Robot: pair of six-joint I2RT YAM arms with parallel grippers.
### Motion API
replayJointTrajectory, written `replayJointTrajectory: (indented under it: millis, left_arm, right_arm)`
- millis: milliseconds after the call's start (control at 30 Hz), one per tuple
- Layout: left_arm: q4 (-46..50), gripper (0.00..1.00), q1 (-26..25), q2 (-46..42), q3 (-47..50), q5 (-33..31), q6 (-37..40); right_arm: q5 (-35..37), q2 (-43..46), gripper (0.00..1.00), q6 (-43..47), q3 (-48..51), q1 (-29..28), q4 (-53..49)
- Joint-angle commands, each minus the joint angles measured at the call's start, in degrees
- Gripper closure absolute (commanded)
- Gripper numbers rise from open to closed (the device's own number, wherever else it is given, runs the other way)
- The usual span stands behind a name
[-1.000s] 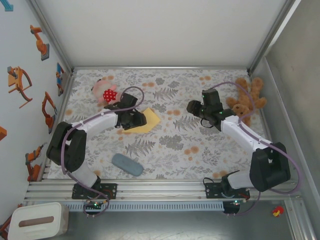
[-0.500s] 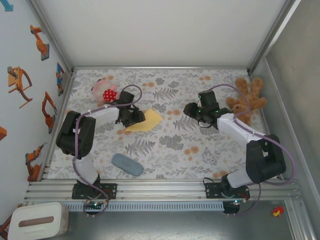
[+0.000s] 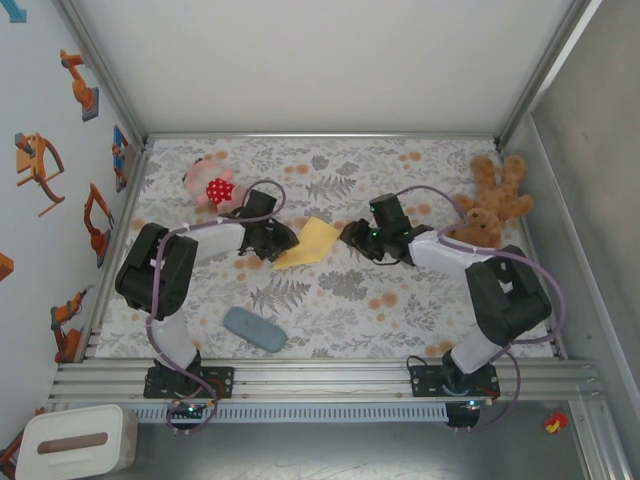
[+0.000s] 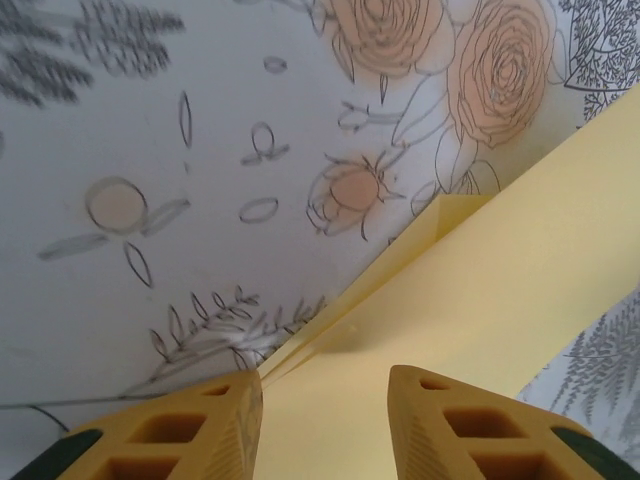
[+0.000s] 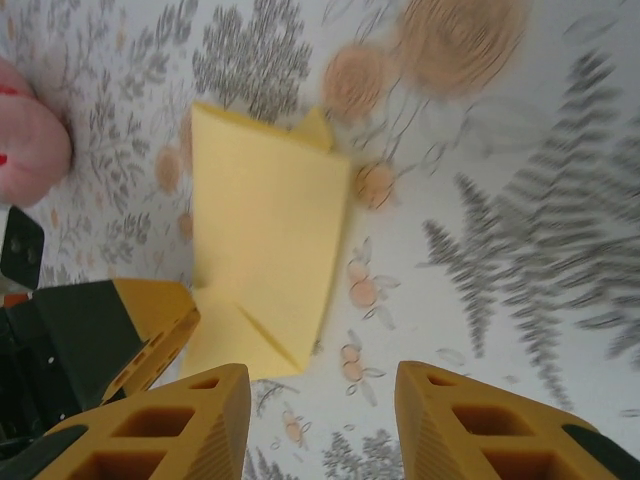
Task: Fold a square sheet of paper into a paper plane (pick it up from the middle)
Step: Fold the wing for the fifth time at the center of the table.
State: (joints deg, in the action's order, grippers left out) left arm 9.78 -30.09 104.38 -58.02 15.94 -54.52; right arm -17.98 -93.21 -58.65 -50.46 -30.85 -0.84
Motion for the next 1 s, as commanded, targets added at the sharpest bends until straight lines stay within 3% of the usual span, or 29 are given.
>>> replayJointTrajectory:
  millis: [0, 467, 667, 967]
  left_arm:
    - [2.36, 0.65, -1.07, 0.95, 1.78, -0.05, -6.06]
    - [2.07, 0.70, -0.46, 1.70, 2.56, 2.03, -10.69]
    - [1.89, 0.71, -0.07, 1.44, 3.05, 2.69, -11.19]
    - [1.49, 0.75, 0.23, 1.54, 3.36, 3.17, -11.40]
  right_arm:
    - [-0.05, -2.11, 0.58, -6.02, 0.29, -2.89, 3.74]
    - [-0.43, -9.48, 0.59, -9.72, -2.07, -6.45, 6.81]
    - [-1.31, -11.35, 0.67, -10.63, -2.41, -6.42, 9.27]
    - [-3.61, -13.72, 0.72, -12.78, -1.83, -6.37, 15.68]
